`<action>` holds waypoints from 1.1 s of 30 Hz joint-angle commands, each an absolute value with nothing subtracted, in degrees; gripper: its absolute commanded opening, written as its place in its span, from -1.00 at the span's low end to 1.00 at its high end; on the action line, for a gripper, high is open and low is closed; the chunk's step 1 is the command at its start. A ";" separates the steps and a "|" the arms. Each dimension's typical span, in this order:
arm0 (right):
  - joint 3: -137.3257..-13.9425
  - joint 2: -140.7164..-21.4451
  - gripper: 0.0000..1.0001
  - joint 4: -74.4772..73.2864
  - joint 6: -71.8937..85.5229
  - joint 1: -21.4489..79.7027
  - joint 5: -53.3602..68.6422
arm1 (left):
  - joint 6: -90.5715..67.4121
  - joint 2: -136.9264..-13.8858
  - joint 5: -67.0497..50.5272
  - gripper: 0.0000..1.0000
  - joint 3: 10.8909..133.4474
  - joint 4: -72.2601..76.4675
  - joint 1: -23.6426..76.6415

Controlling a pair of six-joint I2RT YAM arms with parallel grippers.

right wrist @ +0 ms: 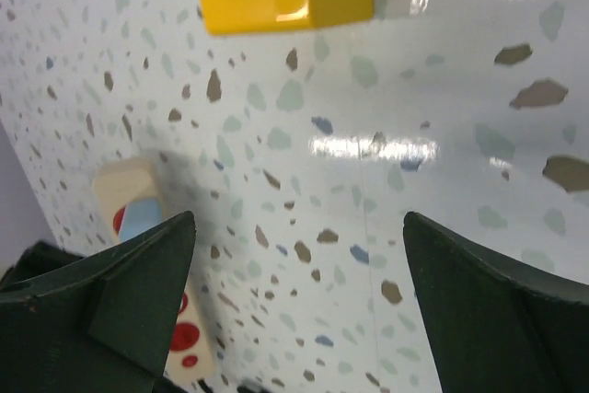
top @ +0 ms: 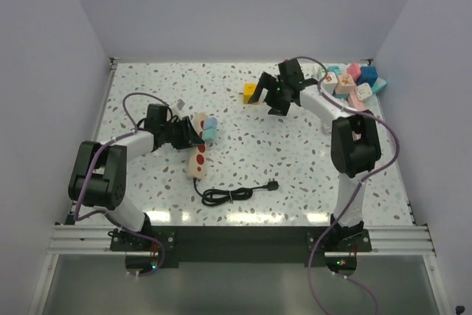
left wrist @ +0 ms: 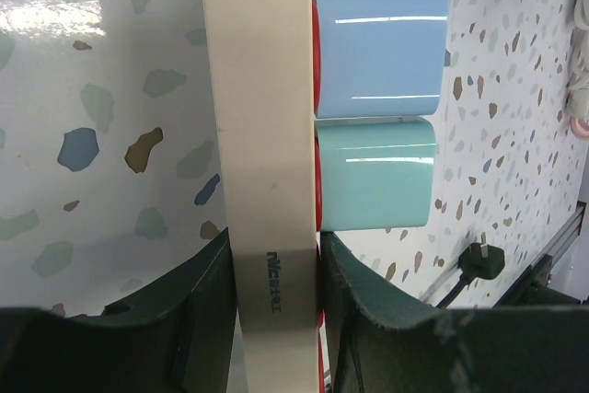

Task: Pull the plug off the socket

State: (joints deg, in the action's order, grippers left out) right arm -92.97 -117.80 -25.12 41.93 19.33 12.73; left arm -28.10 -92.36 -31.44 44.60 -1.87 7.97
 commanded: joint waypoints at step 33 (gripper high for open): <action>-75.25 -109.34 -1.00 -11.60 46.93 37.09 21.71 | -33.31 -90.70 -25.85 -1.00 44.30 3.96 16.35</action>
